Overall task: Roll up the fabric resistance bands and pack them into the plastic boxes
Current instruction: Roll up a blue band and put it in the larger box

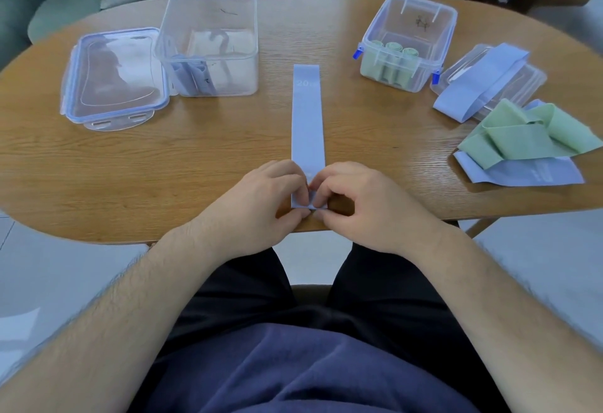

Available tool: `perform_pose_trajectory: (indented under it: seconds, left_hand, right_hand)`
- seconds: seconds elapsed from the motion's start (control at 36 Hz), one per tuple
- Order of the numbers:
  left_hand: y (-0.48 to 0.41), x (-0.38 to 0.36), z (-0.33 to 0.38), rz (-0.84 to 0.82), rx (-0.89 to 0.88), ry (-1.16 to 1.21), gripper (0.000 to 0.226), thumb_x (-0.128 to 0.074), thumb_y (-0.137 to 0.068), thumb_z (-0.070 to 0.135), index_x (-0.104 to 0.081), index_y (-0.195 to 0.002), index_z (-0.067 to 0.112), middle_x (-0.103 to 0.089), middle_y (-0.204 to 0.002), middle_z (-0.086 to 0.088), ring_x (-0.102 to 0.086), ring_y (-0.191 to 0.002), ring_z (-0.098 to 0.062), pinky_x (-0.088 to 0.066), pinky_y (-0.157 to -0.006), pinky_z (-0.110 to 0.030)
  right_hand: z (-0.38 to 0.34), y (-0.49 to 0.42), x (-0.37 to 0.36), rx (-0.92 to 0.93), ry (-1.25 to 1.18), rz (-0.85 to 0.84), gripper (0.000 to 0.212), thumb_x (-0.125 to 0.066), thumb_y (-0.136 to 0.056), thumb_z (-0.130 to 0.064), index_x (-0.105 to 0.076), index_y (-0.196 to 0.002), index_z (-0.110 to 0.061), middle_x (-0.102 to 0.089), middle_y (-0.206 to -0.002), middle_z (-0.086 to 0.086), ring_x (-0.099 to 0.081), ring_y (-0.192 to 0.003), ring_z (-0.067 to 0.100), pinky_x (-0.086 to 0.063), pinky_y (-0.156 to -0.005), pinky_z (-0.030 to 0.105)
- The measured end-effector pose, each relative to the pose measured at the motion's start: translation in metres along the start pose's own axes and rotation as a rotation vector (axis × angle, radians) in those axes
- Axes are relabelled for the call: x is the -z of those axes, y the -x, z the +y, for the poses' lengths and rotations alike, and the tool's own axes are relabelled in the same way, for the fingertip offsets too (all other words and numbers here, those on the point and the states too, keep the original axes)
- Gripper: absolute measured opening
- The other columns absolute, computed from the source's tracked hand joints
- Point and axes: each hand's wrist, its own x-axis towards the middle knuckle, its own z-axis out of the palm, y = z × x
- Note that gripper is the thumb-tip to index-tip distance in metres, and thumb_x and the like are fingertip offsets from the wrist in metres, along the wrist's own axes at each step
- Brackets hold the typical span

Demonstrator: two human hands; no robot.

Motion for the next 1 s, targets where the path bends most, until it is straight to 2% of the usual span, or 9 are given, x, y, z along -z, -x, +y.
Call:
perform_pose_trajectory:
  seconds: [0.17, 0.33, 0.5, 0.61, 0.69, 0.83, 0.94, 1.0]
  left_hand:
    - [-0.001, 0.001, -0.002, 0.004, 0.017, -0.001, 0.005, -0.07, -0.09, 0.018, -0.067, -0.089, 0.022, -0.059, -0.106, 0.011, -0.055, -0.104, -0.011, -0.046, -0.095, -0.034]
    - [-0.002, 0.0, -0.004, 0.011, 0.012, 0.01, 0.004, -0.065, -0.095, 0.021, -0.064, -0.091, 0.023, -0.062, -0.103, 0.009, -0.058, -0.102, -0.015, -0.048, -0.093, -0.04]
    - [-0.002, -0.001, -0.004, 0.045, -0.002, 0.018, 0.005, -0.062, -0.097, 0.018, -0.065, -0.093, 0.018, -0.062, -0.102, 0.006, -0.058, -0.1, -0.016, -0.049, -0.091, -0.039]
    - [-0.002, -0.002, -0.003, 0.078, -0.002, -0.013, 0.002, -0.066, -0.095, 0.014, -0.067, -0.093, 0.014, -0.056, -0.105, 0.003, -0.056, -0.097, -0.016, -0.046, -0.089, -0.031]
    - [-0.002, -0.003, -0.004, 0.104, -0.032, -0.081, 0.003, -0.068, -0.093, 0.012, -0.068, -0.093, 0.015, -0.055, -0.099, 0.003, -0.051, -0.094, -0.018, -0.044, -0.088, -0.032]
    - [-0.003, -0.003, -0.001, 0.122, -0.081, -0.109, 0.006, -0.064, -0.094, 0.01, -0.068, -0.093, 0.014, -0.055, -0.09, 0.003, -0.049, -0.09, -0.018, -0.044, -0.084, -0.032]
    - [-0.003, -0.002, 0.001, 0.112, -0.088, -0.144, 0.007, -0.06, -0.093, 0.013, -0.067, -0.093, 0.013, -0.059, -0.089, 0.001, -0.053, -0.086, -0.022, -0.048, -0.08, -0.039]
    - [-0.004, 0.0, 0.002, 0.111, -0.088, -0.156, 0.009, -0.058, -0.093, 0.015, -0.067, -0.093, 0.013, -0.059, -0.088, 0.0, -0.053, -0.084, -0.022, -0.048, -0.078, -0.04]
  right_hand:
    - [0.001, -0.001, 0.0, -0.009, 0.008, -0.013, 0.006, -0.073, -0.089, -0.014, -0.07, -0.085, -0.018, -0.067, -0.106, -0.01, -0.055, -0.108, 0.003, -0.04, -0.096, 0.016]
    - [0.002, -0.002, -0.002, -0.018, -0.004, -0.001, 0.006, -0.067, -0.095, -0.015, -0.07, -0.089, -0.016, -0.066, -0.106, -0.01, -0.057, -0.107, 0.006, -0.041, -0.095, 0.017]
    - [0.001, -0.002, -0.003, -0.039, -0.011, 0.006, 0.009, -0.064, -0.096, -0.011, -0.069, -0.09, -0.014, -0.066, -0.106, -0.007, -0.056, -0.104, 0.005, -0.038, -0.092, 0.01]
    - [0.002, -0.003, -0.006, -0.029, 0.013, 0.028, 0.006, -0.063, -0.095, -0.009, -0.066, -0.094, -0.014, -0.065, -0.101, -0.006, -0.057, -0.099, 0.011, -0.043, -0.089, 0.021]
    - [0.003, -0.003, -0.009, -0.009, 0.036, 0.04, 0.009, -0.06, -0.095, -0.005, -0.06, -0.093, -0.013, -0.061, -0.097, -0.004, -0.054, -0.095, 0.014, -0.045, -0.087, 0.028]
    - [0.003, -0.002, -0.013, 0.042, 0.126, 0.096, 0.008, -0.06, -0.095, -0.004, -0.065, -0.095, -0.01, -0.053, -0.101, 0.0, -0.05, -0.097, 0.016, -0.042, -0.087, 0.023]
    - [0.002, -0.003, -0.015, 0.063, 0.186, 0.103, 0.009, -0.059, -0.095, -0.004, -0.067, -0.095, -0.009, -0.054, -0.094, 0.001, -0.047, -0.093, 0.019, -0.042, -0.083, 0.027]
    - [0.002, -0.003, -0.014, 0.058, 0.184, 0.084, 0.011, -0.058, -0.097, -0.005, -0.068, -0.096, -0.01, -0.055, -0.093, -0.001, -0.046, -0.093, 0.016, -0.042, -0.083, 0.026]
